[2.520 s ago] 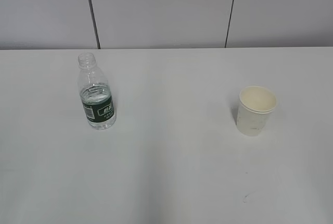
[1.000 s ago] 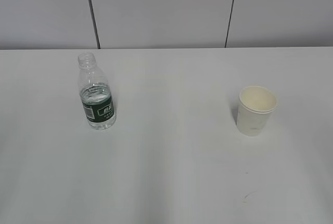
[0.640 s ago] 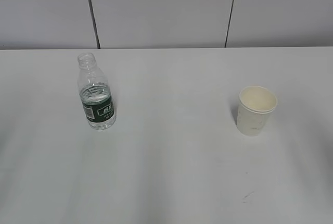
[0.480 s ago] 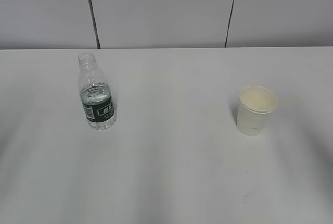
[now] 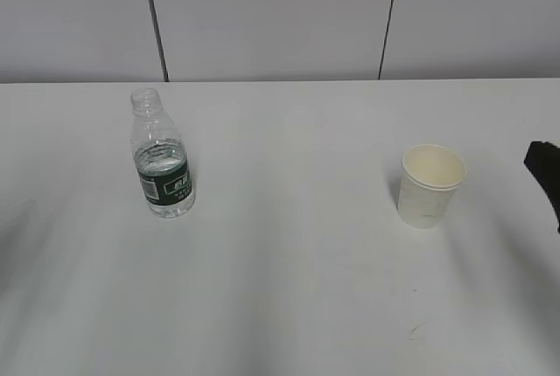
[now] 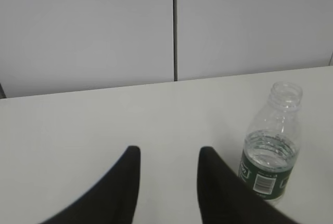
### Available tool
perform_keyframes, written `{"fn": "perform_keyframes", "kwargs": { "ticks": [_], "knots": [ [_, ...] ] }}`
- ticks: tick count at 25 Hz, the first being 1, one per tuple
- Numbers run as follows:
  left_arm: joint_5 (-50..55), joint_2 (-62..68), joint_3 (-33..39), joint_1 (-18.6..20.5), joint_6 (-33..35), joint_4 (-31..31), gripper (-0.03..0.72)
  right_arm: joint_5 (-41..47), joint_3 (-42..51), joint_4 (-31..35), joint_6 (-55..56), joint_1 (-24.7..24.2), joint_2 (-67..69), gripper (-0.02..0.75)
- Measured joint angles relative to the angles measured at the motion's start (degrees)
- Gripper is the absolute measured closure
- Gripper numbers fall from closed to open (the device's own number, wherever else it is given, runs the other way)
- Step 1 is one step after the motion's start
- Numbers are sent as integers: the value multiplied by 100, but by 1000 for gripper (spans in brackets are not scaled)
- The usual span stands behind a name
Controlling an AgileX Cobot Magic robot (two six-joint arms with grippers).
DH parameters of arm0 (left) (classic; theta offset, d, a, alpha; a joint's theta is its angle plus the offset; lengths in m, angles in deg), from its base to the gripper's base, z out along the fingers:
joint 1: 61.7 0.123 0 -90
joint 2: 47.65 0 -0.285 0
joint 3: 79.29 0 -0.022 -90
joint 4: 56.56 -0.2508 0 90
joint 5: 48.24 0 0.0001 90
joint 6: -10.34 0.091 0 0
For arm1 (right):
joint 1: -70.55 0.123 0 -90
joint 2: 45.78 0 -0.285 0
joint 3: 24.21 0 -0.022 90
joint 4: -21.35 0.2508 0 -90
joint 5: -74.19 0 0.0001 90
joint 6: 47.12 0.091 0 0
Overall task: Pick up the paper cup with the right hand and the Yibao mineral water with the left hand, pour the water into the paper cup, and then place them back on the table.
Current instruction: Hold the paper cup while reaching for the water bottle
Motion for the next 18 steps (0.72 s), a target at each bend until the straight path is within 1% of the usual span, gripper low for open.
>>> {"fn": "perform_keyframes", "kwargs": {
  "ticks": [6, 14, 18],
  "knots": [
    [-379, 401, 0, -6, 0, -13, 447, -1196, 258, 0, 134, 0, 1272, 153],
    [-556, 745, 0, -6, 0, -13, 447, -3386, 247, -11, 222, 0, 3375, 153],
    [-735, 782, 0, -6, 0, -13, 447, -3605, 212, -23, 236, 0, 4186, 153]
  ]
}}
